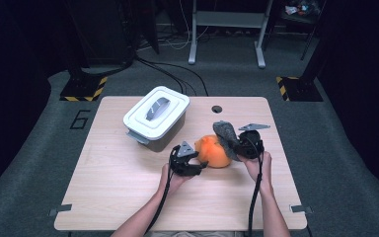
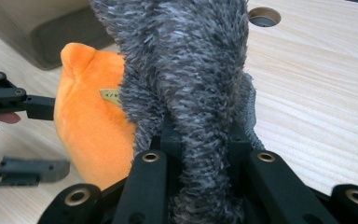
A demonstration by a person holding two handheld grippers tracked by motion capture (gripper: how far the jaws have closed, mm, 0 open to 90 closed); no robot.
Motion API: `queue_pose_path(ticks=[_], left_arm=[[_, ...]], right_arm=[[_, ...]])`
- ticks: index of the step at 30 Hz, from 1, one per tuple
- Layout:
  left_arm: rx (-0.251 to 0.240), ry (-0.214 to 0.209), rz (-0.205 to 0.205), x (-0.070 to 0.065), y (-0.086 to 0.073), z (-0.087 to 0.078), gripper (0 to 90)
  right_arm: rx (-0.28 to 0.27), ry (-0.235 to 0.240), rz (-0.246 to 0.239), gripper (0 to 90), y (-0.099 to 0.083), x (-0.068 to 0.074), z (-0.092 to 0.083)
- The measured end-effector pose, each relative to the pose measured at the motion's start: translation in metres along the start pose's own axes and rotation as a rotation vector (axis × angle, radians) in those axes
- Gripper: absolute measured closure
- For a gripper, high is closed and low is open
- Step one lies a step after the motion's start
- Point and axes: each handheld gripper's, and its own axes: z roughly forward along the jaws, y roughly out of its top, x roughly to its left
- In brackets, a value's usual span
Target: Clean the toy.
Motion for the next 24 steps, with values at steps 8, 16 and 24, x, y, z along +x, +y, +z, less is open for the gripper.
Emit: queue_pose_path(ticks=[8, 16, 24], left_arm=[[0.008, 0.053, 0.059, -0.002, -0.001, 0.007, 43.3], [-0.006, 0.057, 0.065, 0.000, -0.003, 0.009, 72.7], [-0.018, 0.017, 0.011, -0.003, 0.003, 0.002, 76.7]], right_arm=[[0.001, -0.009, 0.022, 75.4, 0.001, -0.001, 0.002], [-0.027, 0.013, 0.039, 75.4, -0.003, -0.005, 0.001], [-0.081, 0.045, 0.051, 75.5, -0.004, -0.001, -0.024]])
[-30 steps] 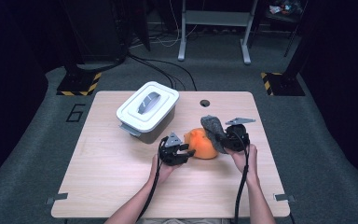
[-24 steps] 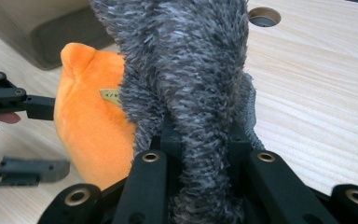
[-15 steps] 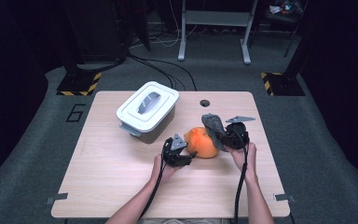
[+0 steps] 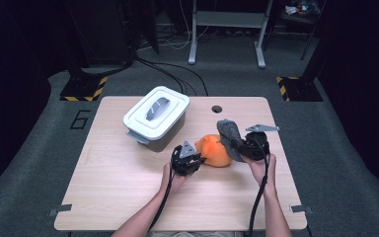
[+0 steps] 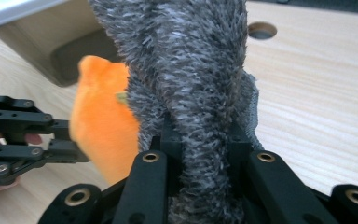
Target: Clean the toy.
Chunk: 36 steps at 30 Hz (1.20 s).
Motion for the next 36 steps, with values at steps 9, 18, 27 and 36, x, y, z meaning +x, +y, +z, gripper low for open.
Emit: queue_pose_path(ticks=[9, 18, 27, 36], left_arm=[[-0.014, -0.054, -0.085, -0.004, 0.009, -0.007, 76.7], [0.009, -0.042, -0.116, -0.004, 0.005, -0.005, 76.6], [0.011, -0.031, -0.127, -0.001, 0.004, -0.004, 76.6], [0.007, -0.033, -0.142, 0.001, 0.002, -0.003, 76.4]], right_arm=[[-0.048, 0.112, -0.047, 75.4, 0.013, 0.029, -0.020], [0.037, 0.021, -0.125, 75.2, 0.007, 0.046, 0.020], [0.035, -0.015, -0.149, 75.1, 0.008, 0.047, 0.025], [0.027, -0.024, -0.122, 74.9, 0.003, 0.036, 0.022]])
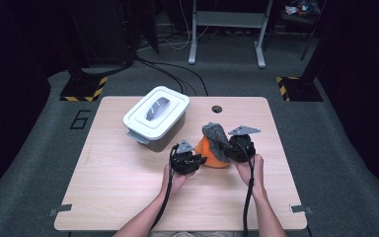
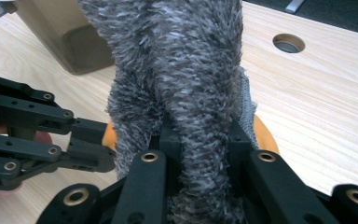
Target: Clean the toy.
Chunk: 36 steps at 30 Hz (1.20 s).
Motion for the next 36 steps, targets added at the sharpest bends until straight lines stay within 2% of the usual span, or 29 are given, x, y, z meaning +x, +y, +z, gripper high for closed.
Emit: queue_pose_path(ticks=[8, 11, 14, 20, 21, 29, 32, 36], left_arm=[[-0.001, 0.000, -0.002, 0.000, 0.000, 0.000, 76.4], [-0.002, 0.000, -0.006, 0.001, -0.001, 0.001, 76.3], [0.002, 0.002, 0.006, 0.002, -0.001, 0.000, 76.3], [0.000, -0.001, 0.000, 0.002, -0.002, 0.001, 76.3], [-0.001, -0.001, -0.001, 0.003, -0.002, 0.001, 76.3], [-0.002, -0.003, -0.002, 0.003, -0.002, 0.001, 76.2], [-0.002, -0.005, -0.004, 0.003, -0.002, 0.001, 76.2], [-0.001, -0.007, -0.005, 0.003, -0.003, 0.001, 76.1]], right_arm=[[-0.002, -0.025, 0.021, 74.8, -0.007, -0.011, -0.003], [0.009, -0.051, 0.034, 74.7, -0.011, -0.018, -0.005], [0.020, -0.053, 0.048, 74.7, -0.013, -0.021, -0.005], [0.032, -0.072, 0.070, 74.7, -0.022, -0.033, -0.004], [0.044, -0.087, 0.082, 74.7, -0.026, -0.038, -0.002], [0.078, -0.108, 0.129, 74.7, -0.038, -0.051, 0.007], [0.107, -0.110, 0.160, 74.7, -0.042, -0.056, 0.013], [0.148, -0.117, 0.175, 74.7, -0.051, -0.063, 0.023]])
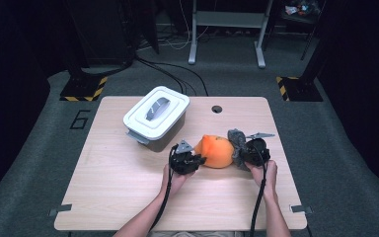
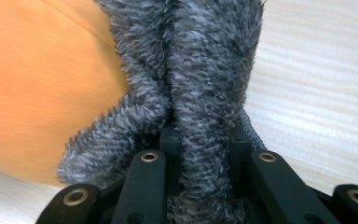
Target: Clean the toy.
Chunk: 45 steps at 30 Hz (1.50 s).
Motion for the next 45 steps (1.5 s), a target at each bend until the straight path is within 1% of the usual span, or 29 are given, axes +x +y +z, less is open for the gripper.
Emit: queue_pose_path(ticks=[1, 4, 5, 6, 9, 11, 12, 13, 14, 16, 19, 20, 22, 23, 24, 25, 26, 27, 29, 30, 32, 33, 34, 38, 39, 40, 41, 42, 45], left_arm=[[0.000, 0.000, -0.001, 0.000, 0.000, 0.000, 76.1], [0.000, 0.000, -0.001, 0.000, 0.000, 0.000, 76.1], [0.001, 0.001, -0.001, 0.000, 0.000, 0.000, 76.1], [0.001, 0.001, 0.002, 0.001, -0.001, 0.000, 76.1], [0.003, -0.001, 0.003, 0.001, -0.001, -0.001, 76.1], [0.001, 0.000, -0.003, 0.001, -0.001, -0.001, 76.1], [0.000, 0.000, -0.005, 0.001, -0.001, -0.001, 76.1], [-0.001, 0.002, -0.010, 0.000, -0.001, -0.001, 76.0], [-0.003, 0.005, -0.002, 0.001, -0.001, -0.001, 76.0], [-0.006, 0.005, -0.004, 0.001, -0.001, -0.002, 76.0], [-0.006, 0.005, -0.007, 0.001, 0.000, -0.003, 76.0], [-0.006, 0.007, -0.007, 0.001, 0.000, -0.003, 75.9], [-0.008, 0.009, -0.008, 0.001, 0.000, -0.003, 75.9], [-0.008, 0.010, -0.008, 0.001, 0.000, -0.003, 75.9], [-0.010, 0.010, -0.017, 0.001, 0.000, -0.003, 75.9], [-0.012, 0.010, -0.019, 0.000, 0.000, -0.003, 75.8], [-0.011, 0.012, -0.008, 0.001, 0.000, -0.003, 75.8], [-0.008, 0.011, -0.001, 0.001, 0.000, -0.003, 75.8], [-0.006, 0.013, 0.005, 0.000, 0.000, -0.003, 75.8], [-0.007, 0.013, 0.006, 0.000, 0.001, -0.003, 75.8], [-0.007, 0.013, 0.000, 0.000, 0.000, -0.003, 75.8], [-0.007, 0.014, 0.000, 0.000, 0.001, -0.003, 75.8], [-0.007, 0.013, 0.000, 0.000, 0.001, -0.003, 75.8], [-0.007, 0.012, 0.004, 0.000, 0.001, -0.003, 75.8], [-0.005, 0.010, 0.007, 0.000, 0.001, -0.003, 75.8], [-0.007, 0.011, 0.018, 0.001, 0.001, -0.003, 75.8], [-0.008, 0.005, 0.010, 0.000, 0.001, -0.002, 75.8], [-0.002, 0.004, 0.022, 0.000, 0.001, -0.003, 75.8], [0.003, 0.002, 0.024, -0.001, 0.001, -0.003, 75.8]], right_arm=[[0.000, 0.000, 0.000, 74.7, 0.000, 0.000, 0.000], [0.033, -0.006, 0.006, 74.7, -0.002, -0.002, 0.008], [0.046, -0.009, 0.001, 74.7, -0.003, -0.003, 0.011], [0.077, -0.006, 0.016, 74.6, -0.006, -0.002, 0.018], [0.089, 0.001, 0.014, 74.6, -0.007, -0.002, 0.023], [0.099, -0.003, 0.029, 74.6, -0.007, 0.000, 0.023], [0.086, 0.000, 0.004, 74.6, -0.007, -0.002, 0.023], [0.083, 0.001, 0.003, 74.6, -0.007, -0.003, 0.022], [0.080, 0.002, 0.014, 74.7, -0.006, -0.004, 0.020], [0.048, -0.008, 0.016, 75.1, -0.006, -0.005, 0.013], [0.002, -0.014, 0.010, 75.5, -0.004, -0.007, -0.002], [-0.022, -0.005, 0.011, 75.5, -0.001, -0.006, -0.014], [-0.032, -0.002, 0.012, 75.5, 0.000, -0.006, -0.019], [-0.068, 0.005, -0.018, 75.4, 0.005, -0.005, -0.032], [-0.068, 0.005, -0.018, 75.4, 0.005, -0.005, -0.032], [-0.078, 0.013, -0.010, 75.4, 0.007, -0.003, -0.036], [-0.097, 0.017, -0.024, 75.4, 0.009, -0.001, -0.042], [-0.121, 0.030, -0.041, 75.4, 0.014, 0.005, -0.052], [-0.132, 0.036, -0.047, 75.4, 0.016, 0.009, -0.056], [-0.142, 0.041, -0.061, 75.3, 0.018, 0.011, -0.058], [-0.155, 0.072, -0.077, 75.3, 0.022, 0.018, -0.064], [-0.173, 0.097, -0.084, 75.3, 0.027, 0.025, -0.068], [-0.173, 0.097, -0.084, 75.3, 0.027, 0.025, -0.068], [-0.203, 0.189, -0.098, 75.2, 0.037, 0.041, -0.077], [-0.203, 0.189, -0.098, 75.2, 0.037, 0.041, -0.077], [-0.205, 0.203, -0.103, 75.2, 0.039, 0.044, -0.077], [-0.205, 0.219, -0.101, 75.2, 0.041, 0.048, -0.077], [-0.209, 0.236, -0.105, 75.2, 0.043, 0.050, -0.076], [-0.198, 0.248, -0.120, 75.0, 0.048, 0.061, -0.070]])
